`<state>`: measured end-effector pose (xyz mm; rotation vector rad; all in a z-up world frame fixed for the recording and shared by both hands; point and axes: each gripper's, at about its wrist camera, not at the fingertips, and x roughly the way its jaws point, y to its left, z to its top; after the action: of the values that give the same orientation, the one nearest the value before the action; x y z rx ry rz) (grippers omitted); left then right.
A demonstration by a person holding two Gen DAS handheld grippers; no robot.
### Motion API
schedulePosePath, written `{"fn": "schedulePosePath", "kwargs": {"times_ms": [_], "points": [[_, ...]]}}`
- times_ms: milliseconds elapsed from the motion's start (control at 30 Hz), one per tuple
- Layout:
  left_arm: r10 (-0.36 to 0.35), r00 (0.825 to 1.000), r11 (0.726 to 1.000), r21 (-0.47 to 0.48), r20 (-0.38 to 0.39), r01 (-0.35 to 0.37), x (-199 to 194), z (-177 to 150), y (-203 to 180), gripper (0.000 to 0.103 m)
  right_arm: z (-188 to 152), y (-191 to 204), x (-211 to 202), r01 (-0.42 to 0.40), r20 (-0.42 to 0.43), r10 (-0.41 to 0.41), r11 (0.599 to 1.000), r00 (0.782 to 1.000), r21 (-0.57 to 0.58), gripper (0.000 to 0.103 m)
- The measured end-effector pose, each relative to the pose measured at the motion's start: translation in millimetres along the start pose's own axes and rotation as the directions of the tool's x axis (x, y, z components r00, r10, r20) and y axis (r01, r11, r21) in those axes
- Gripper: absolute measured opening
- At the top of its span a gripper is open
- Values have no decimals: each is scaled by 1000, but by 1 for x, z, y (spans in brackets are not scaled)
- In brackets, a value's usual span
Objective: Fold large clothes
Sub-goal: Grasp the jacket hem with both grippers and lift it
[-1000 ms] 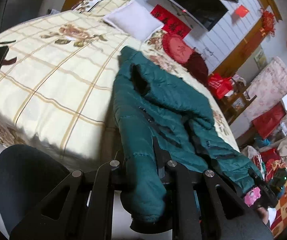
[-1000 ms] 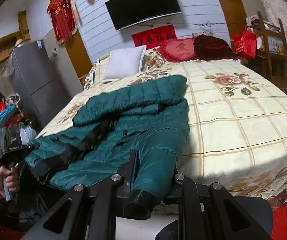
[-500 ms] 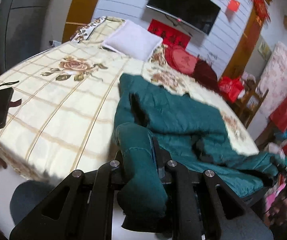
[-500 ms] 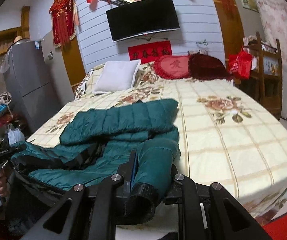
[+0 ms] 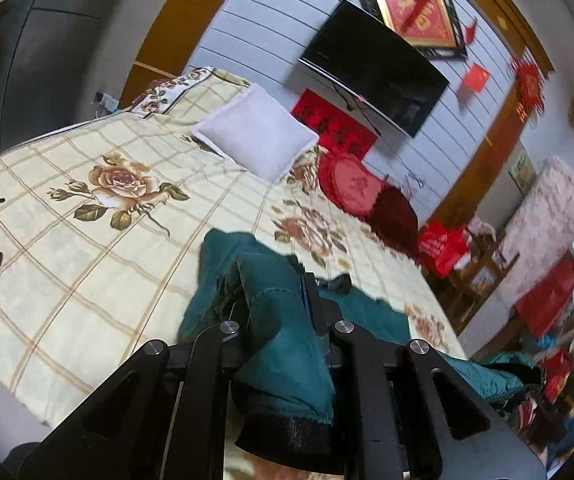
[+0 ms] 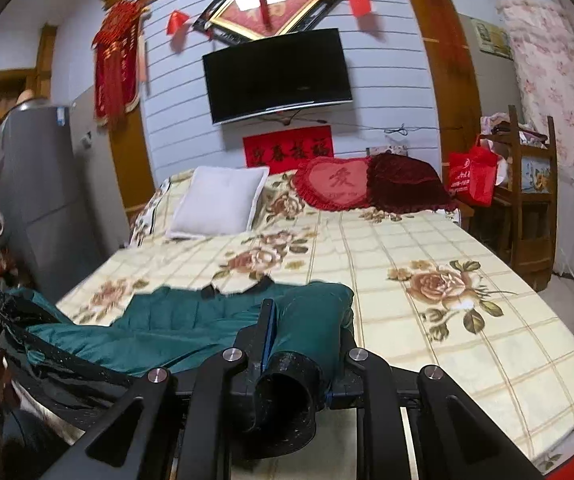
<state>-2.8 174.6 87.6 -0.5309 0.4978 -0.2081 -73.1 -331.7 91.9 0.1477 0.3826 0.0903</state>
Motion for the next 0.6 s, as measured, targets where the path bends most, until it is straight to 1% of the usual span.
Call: {"fn": "schedulePosePath", "kwargs": {"times_ms": [100,133,200,300,367,400,500,600], "points": [[19,1000,998,-67,13,-18,23,15,4,13,17,3,25,-7,15,7,1000,1000,14,17],[28,1000,994,-102,7,-27,39,23,7,13,23,4,36,-7,14,7,1000,1000,11,17],[49,999,991,-127,-4,-49,63,32,11,13,35,5,64,-5,6,5,1000,1000,6,17],[123,992,987,-97,-20,-124,111,44,14,13,50,2,113,18,-18,-18,1000,1000,12,17],[178,983,982,-65,-35,-180,147,49,17,13,55,-3,145,38,-44,-37,999,998,26,17],[193,980,980,-46,-39,-194,161,50,17,13,55,-6,160,53,-52,-52,998,997,35,17],[201,978,980,15,-58,-201,201,50,20,13,46,-23,207,90,-91,-81,992,993,91,17],[211,975,977,55,-65,-208,231,48,21,13,30,-33,241,127,-112,-117,988,987,91,17]]}}
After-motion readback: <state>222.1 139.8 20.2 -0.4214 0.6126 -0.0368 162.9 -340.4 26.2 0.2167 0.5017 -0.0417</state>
